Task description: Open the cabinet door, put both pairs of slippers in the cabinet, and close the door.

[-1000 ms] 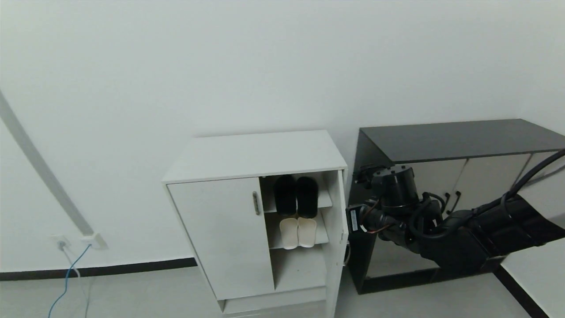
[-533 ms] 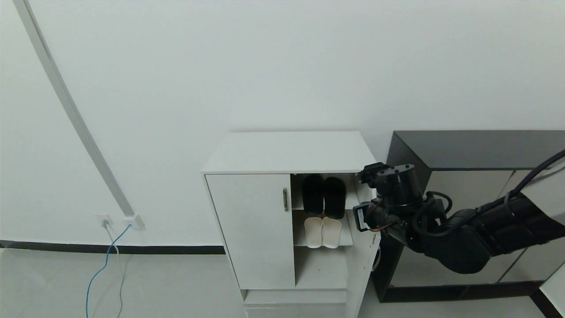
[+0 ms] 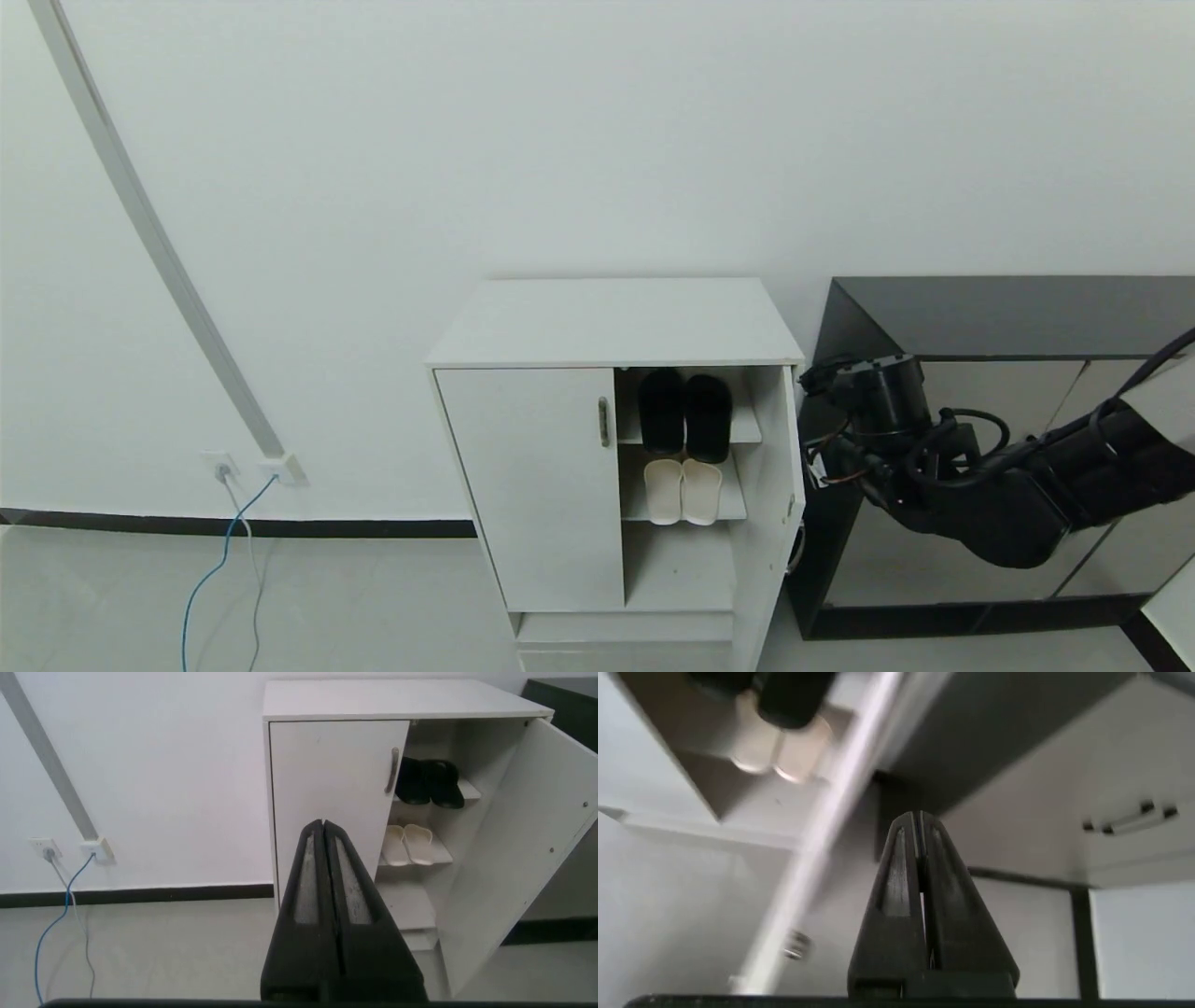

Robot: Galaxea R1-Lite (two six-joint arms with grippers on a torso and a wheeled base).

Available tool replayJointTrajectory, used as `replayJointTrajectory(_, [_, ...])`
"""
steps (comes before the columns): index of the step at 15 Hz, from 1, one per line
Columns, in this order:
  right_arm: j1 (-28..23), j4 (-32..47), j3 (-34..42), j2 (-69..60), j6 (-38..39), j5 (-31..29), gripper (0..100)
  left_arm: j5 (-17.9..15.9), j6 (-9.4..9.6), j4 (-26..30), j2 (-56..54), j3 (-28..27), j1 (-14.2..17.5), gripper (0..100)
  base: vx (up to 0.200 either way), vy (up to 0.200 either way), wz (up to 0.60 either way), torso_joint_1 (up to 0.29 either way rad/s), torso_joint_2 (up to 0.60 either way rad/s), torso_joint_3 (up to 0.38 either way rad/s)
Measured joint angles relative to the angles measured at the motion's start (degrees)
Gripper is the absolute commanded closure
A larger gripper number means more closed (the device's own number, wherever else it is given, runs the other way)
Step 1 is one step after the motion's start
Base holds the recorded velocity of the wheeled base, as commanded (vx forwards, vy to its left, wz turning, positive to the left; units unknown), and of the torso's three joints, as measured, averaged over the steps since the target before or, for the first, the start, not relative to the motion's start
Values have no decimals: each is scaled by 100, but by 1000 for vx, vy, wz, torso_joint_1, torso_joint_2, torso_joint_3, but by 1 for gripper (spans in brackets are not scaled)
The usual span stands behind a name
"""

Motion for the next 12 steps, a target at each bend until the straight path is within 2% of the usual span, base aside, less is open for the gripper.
replayJointTrajectory(4, [-4,-230,44,319,180,134,100,0,1,0,0,0,0,100,0,0,0,0,0,0])
replayJointTrajectory(12, [316,-707,-177,656,1146,1107,100,0,0,0,0,0,0,100,0,0,0,0,0,0])
